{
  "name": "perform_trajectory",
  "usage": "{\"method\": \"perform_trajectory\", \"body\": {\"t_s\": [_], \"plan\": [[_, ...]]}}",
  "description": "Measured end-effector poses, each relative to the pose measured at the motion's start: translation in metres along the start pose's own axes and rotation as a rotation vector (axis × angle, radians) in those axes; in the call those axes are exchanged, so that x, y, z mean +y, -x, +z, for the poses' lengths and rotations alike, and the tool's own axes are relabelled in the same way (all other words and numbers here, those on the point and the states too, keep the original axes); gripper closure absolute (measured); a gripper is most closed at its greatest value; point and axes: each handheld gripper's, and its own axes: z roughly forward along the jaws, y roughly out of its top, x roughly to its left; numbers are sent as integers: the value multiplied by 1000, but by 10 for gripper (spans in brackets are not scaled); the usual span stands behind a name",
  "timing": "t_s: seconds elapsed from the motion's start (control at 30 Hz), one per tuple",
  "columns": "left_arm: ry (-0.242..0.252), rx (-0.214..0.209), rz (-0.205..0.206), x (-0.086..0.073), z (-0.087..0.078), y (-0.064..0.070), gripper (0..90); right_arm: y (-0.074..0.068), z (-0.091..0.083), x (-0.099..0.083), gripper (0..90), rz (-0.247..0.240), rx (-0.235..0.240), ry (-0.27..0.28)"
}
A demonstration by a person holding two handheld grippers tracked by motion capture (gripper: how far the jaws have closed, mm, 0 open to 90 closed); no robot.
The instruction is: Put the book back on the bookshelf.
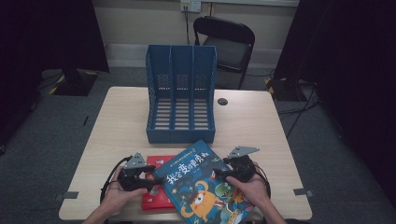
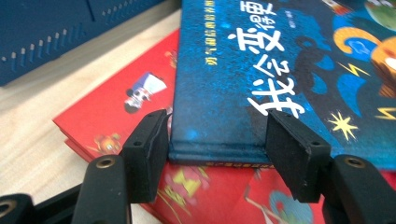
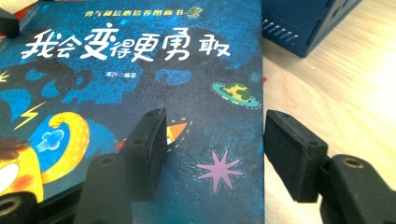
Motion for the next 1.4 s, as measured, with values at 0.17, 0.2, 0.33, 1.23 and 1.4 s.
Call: {"method": "perform_trajectory", "body": {"t_s": [0.17,0.2,0.33,1.23,1.4], "plan": [[5,26,-24,5,5,-2,396,4,-3,-4,395,14,0,4],[5,26,-24,5,5,-2,397,4,-3,-4,395,14,0,4],[5,24,-46,2,0,0,381,2,-3,-4,383,-3,-9,9],[2,-25,-109,9,9,6,311,-1,-6,-9,352,30,-16,12],[-13,8,-92,17,15,2,307,-7,-9,-13,335,25,-15,11]]}}
